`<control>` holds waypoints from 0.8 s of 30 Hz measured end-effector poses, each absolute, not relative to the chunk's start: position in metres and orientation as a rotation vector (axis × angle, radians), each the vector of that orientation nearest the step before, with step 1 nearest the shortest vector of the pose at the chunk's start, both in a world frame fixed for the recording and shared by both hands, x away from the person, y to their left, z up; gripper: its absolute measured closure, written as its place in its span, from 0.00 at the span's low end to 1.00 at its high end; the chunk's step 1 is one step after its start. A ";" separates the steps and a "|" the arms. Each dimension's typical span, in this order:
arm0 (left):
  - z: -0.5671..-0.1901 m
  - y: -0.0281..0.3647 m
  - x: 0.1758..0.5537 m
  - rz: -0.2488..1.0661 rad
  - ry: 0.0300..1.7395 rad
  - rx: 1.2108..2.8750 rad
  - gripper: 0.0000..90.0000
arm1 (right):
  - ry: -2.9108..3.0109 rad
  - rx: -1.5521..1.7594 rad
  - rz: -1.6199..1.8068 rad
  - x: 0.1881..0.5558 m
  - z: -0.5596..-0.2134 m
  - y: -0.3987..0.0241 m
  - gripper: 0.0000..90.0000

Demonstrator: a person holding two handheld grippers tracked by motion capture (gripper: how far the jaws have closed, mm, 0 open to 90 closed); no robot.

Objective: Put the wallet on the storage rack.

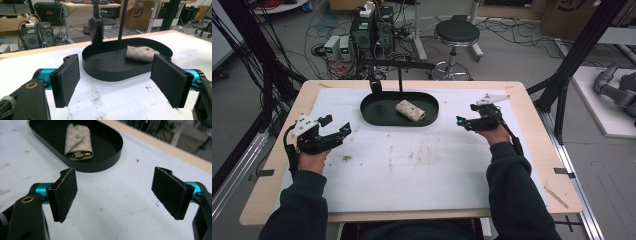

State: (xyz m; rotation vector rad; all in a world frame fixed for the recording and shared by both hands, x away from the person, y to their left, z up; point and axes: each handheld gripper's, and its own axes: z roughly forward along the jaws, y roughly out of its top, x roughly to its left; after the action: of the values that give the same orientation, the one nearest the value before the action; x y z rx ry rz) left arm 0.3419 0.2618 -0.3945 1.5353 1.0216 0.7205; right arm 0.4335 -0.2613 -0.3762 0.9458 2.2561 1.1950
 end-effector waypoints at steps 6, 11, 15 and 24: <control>-0.394 0.259 0.343 0.719 1.017 1.531 0.26 | 2.214 0.933 1.200 0.399 -0.376 -0.298 0.24; -0.393 0.256 0.345 0.711 1.002 1.527 0.26 | 2.165 0.946 1.169 0.369 -0.383 -0.319 0.24; -0.392 0.255 0.343 0.713 0.996 1.536 0.26 | 2.131 0.970 1.159 0.353 -0.391 -0.330 0.23; -0.391 0.254 0.340 0.710 0.982 1.531 0.26 | 2.106 0.994 1.163 0.343 -0.388 -0.333 0.23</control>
State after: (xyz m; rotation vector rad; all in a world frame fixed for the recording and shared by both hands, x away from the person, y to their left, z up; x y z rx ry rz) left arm 0.3396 0.2544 -0.3914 1.5309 0.9821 0.7097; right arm 0.3427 -0.3332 -0.3884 0.9936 2.1061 1.1632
